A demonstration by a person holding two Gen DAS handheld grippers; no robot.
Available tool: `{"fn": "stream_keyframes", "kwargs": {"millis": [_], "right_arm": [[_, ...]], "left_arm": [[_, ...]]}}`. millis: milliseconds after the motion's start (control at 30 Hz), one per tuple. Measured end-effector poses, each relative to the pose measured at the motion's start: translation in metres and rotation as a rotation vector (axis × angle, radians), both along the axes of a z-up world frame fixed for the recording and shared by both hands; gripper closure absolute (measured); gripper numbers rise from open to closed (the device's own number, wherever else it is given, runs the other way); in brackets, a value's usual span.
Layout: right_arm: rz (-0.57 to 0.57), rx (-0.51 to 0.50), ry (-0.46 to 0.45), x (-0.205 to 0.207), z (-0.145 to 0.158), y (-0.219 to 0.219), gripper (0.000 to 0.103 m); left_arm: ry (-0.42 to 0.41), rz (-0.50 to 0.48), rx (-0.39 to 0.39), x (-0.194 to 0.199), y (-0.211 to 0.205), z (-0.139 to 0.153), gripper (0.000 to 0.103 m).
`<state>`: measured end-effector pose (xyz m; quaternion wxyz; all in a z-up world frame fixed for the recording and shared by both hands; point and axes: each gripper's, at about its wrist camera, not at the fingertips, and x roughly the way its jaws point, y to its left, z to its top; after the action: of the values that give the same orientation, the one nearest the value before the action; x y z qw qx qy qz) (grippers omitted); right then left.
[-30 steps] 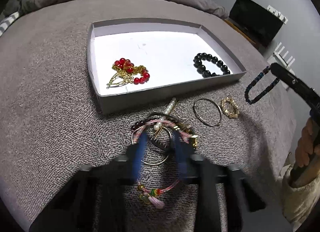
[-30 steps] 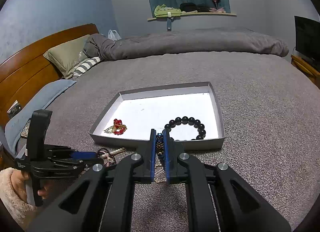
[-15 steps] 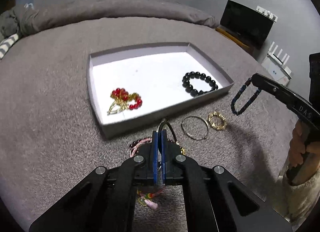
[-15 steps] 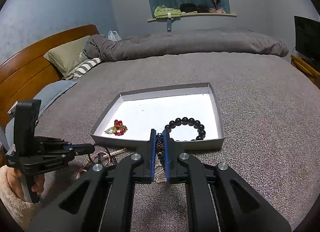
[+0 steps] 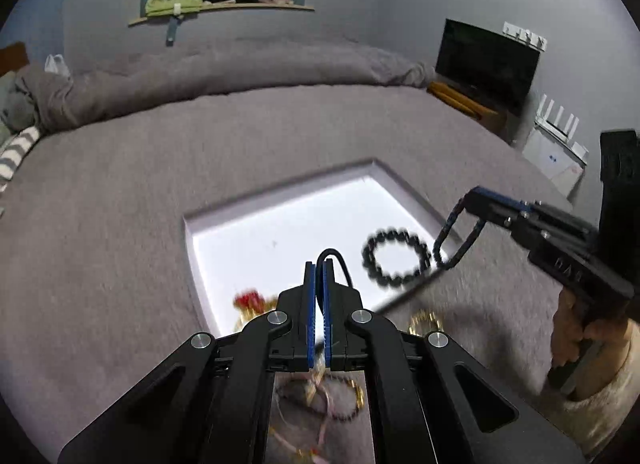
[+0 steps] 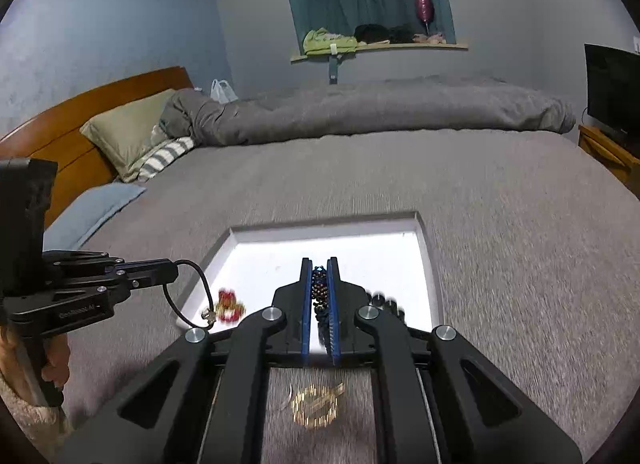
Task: Organize jewelry
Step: 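Drop the hair tie into the box with the left tool while the right tool carries the blue bracelet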
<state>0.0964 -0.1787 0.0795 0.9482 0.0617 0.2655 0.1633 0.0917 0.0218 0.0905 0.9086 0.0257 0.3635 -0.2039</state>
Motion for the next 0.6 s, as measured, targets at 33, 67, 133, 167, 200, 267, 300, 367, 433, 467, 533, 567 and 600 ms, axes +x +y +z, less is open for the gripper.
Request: {"fn": "stream_keyframes", "kwargs": {"millis": [33,67,133,167,200,267,300,367,433,467,533,567,600], "right_arm": [[0.003,0.009,-0.004,0.006,0.0,0.003,0.096],[0.004,0.013,-0.008,0.011,-0.001,0.005,0.096],[0.01,0.018,-0.008,0.022,-0.004,0.012,0.096],[0.014,0.019,-0.003,0.029,-0.007,0.015,0.096],[0.017,0.019,0.002,0.035,-0.008,0.019,0.096],[0.026,0.018,0.021,0.051,-0.015,0.026,0.096],[0.03,0.019,0.029,0.059,-0.018,0.029,0.096],[0.029,0.016,0.039,0.068,-0.024,0.032,0.096],[0.039,0.011,0.056,0.081,-0.029,0.036,0.096],[0.041,0.001,0.068,0.087,-0.033,0.038,0.096],[0.04,-0.026,0.099,0.098,-0.039,0.039,0.096],[0.031,-0.048,0.128,0.106,-0.045,0.039,0.096],[0.019,-0.061,0.144,0.111,-0.048,0.037,0.096]], "left_arm": [[-0.001,0.002,0.003,0.004,-0.001,0.0,0.1],[-0.004,0.006,0.01,0.01,-0.003,0.0,0.1],[0.004,0.019,0.033,0.025,-0.007,-0.005,0.1],[0.016,0.024,0.045,0.035,-0.009,-0.009,0.1],[0.024,0.03,0.052,0.042,-0.009,-0.013,0.1],[0.037,0.05,0.068,0.057,-0.007,-0.021,0.1],[0.048,0.058,0.071,0.066,-0.006,-0.026,0.1],[0.071,0.083,0.094,0.082,-0.002,-0.039,0.1],[0.092,0.097,0.111,0.094,0.001,-0.05,0.1],[0.104,0.11,0.126,0.101,0.004,-0.057,0.1],[0.125,0.124,0.138,0.11,0.009,-0.067,0.1],[0.137,0.129,0.142,0.115,0.012,-0.071,0.1],[0.149,0.137,0.148,0.119,0.015,-0.076,0.1]]}}
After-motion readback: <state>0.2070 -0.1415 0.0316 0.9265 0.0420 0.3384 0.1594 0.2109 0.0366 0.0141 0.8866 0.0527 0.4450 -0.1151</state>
